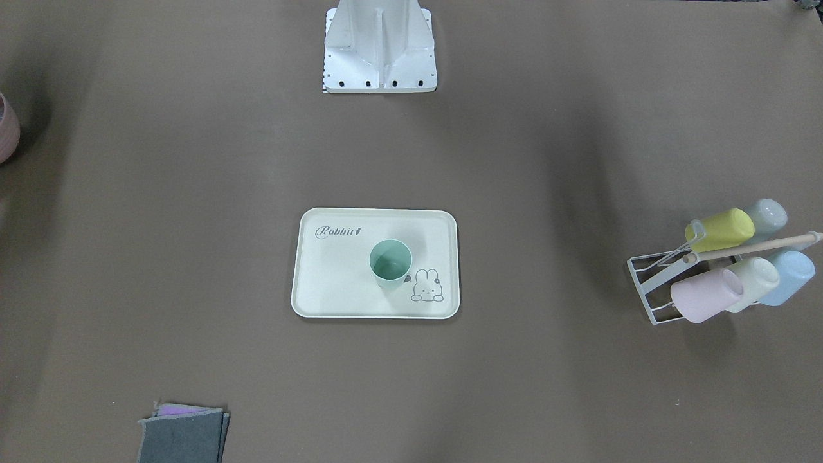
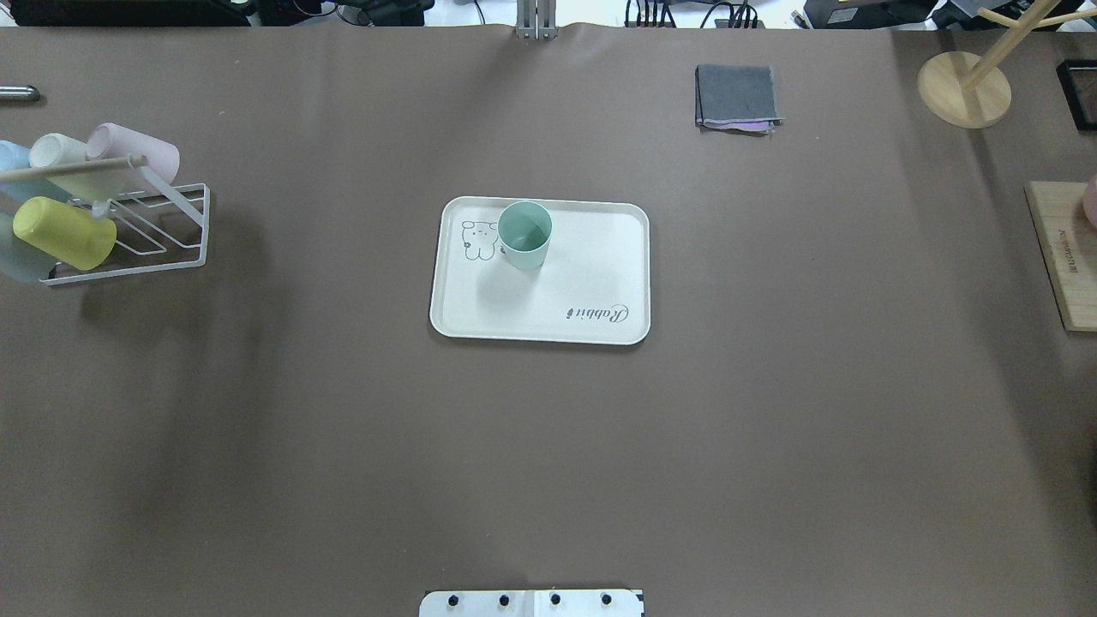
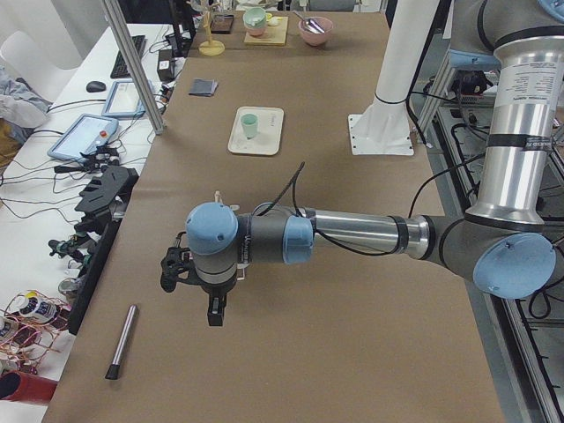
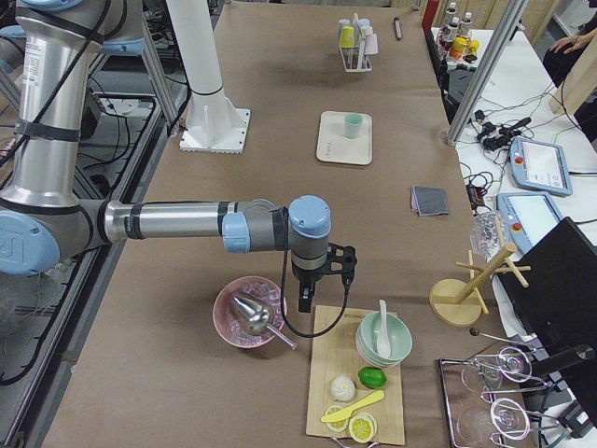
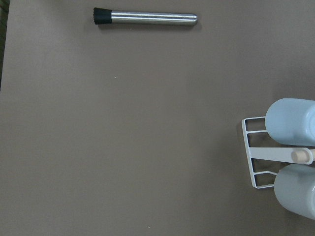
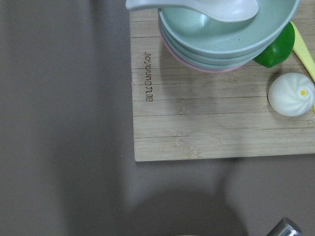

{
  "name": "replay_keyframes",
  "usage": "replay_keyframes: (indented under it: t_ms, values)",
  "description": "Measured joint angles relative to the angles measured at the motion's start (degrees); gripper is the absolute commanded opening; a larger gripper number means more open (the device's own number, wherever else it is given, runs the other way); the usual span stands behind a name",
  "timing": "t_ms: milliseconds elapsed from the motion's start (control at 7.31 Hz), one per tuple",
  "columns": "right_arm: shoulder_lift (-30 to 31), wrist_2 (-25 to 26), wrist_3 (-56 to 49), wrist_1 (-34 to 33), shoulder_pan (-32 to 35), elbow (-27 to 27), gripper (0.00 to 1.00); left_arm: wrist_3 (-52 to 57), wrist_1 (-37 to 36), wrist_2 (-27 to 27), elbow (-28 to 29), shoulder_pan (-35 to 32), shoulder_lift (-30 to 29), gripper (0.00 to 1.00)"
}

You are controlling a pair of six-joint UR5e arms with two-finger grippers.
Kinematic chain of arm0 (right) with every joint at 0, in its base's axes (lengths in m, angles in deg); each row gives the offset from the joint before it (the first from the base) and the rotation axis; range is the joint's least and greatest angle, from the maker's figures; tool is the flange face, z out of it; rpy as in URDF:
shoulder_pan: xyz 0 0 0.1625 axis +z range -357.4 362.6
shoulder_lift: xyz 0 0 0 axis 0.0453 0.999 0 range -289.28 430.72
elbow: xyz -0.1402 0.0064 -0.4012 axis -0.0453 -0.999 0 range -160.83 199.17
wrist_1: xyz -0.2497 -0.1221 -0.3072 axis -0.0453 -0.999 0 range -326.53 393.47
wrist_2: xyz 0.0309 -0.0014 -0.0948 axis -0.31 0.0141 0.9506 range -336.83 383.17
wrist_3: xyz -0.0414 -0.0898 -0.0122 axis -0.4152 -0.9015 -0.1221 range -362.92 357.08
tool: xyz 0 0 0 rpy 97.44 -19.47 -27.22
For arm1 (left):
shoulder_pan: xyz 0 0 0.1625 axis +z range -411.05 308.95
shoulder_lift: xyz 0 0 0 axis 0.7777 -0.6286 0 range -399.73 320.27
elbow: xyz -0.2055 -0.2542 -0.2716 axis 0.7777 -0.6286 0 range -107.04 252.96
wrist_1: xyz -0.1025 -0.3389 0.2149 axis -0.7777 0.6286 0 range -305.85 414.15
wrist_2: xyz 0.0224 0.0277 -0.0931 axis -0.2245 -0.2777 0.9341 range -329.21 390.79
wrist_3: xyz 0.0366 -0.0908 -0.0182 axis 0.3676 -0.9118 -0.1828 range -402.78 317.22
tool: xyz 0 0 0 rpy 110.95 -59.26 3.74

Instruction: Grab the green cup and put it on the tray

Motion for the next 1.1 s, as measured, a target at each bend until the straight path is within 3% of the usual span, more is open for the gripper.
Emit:
replay_keyframes:
  t_ms: [1095]
  values:
    - [0.0, 0.2, 0.0, 0.0, 0.0, -0.1, 1.00, 0.1, -0.4, -2.0, 0.8, 3.2, 0.6, 0.98]
